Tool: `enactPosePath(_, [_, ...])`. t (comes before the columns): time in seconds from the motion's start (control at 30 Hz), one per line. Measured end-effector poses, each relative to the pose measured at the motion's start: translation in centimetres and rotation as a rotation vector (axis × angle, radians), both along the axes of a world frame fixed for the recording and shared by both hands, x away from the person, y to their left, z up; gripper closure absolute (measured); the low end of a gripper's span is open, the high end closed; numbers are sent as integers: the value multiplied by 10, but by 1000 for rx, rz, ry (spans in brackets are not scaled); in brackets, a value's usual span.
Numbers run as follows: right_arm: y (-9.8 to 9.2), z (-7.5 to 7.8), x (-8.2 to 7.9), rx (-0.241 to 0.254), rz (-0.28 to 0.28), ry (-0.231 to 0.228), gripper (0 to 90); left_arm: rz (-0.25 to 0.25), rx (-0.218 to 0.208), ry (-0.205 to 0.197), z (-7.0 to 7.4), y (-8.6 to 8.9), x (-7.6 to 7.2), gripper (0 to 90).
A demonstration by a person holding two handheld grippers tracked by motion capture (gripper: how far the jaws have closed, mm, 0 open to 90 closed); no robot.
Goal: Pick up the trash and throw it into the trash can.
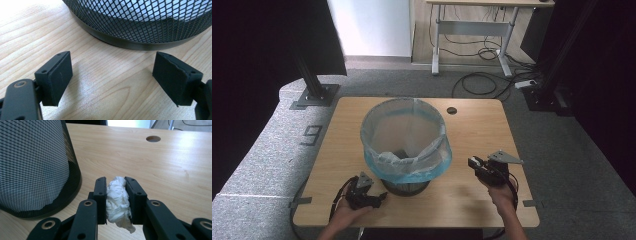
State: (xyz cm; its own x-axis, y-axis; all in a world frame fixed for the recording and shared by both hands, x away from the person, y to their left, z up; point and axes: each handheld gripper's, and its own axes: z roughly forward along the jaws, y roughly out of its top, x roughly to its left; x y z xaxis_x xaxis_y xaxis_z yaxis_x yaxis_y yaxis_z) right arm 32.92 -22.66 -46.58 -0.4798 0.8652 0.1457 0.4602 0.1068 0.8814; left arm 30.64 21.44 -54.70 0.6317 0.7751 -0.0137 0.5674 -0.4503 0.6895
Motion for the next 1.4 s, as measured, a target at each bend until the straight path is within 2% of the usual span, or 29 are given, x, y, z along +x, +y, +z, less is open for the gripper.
enactPosePath(1.07, [9, 35, -7, 51, 53, -74, 726, -2, 1, 2, 0, 0, 0, 161])
enactPosePath(1.4, [12, 55, -12, 78, 82, -117, 725, -2, 1, 1, 0, 0, 0, 161])
